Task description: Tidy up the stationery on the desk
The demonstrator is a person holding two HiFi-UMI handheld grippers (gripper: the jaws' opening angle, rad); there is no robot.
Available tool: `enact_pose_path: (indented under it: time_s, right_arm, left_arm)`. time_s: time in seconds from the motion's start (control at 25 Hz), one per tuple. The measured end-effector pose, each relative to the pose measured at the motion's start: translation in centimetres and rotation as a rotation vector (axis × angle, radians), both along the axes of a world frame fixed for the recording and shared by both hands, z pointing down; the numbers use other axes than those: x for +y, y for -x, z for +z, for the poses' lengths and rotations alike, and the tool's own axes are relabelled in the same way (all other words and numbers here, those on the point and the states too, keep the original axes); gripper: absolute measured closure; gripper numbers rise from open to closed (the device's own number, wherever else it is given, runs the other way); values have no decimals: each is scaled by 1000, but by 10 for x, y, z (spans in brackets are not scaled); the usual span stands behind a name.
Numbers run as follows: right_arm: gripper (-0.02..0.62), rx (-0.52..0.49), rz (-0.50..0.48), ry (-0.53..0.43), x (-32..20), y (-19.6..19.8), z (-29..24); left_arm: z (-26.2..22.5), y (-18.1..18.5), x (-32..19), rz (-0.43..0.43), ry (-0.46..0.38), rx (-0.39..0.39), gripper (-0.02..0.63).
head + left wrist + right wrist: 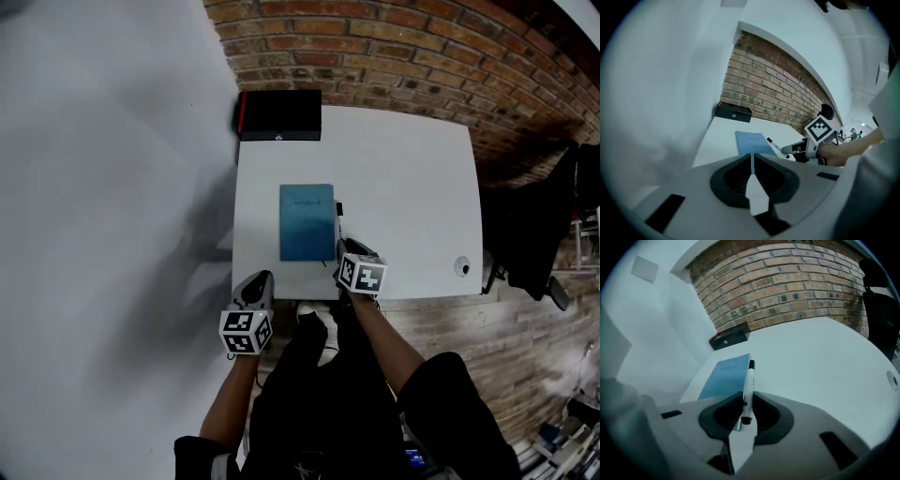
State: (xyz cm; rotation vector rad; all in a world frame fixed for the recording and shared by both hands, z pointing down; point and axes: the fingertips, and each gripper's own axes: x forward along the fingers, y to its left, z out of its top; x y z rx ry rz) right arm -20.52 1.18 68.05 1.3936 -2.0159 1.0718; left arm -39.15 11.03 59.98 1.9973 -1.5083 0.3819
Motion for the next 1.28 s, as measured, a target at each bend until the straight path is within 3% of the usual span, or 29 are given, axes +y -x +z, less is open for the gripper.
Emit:
enact_pose_path:
  time_s: [1.28]
  right_arm:
    - [515,-52,-114,138,8,18,26]
  left_arm:
    - [10,2,-2,-6,33,18,572]
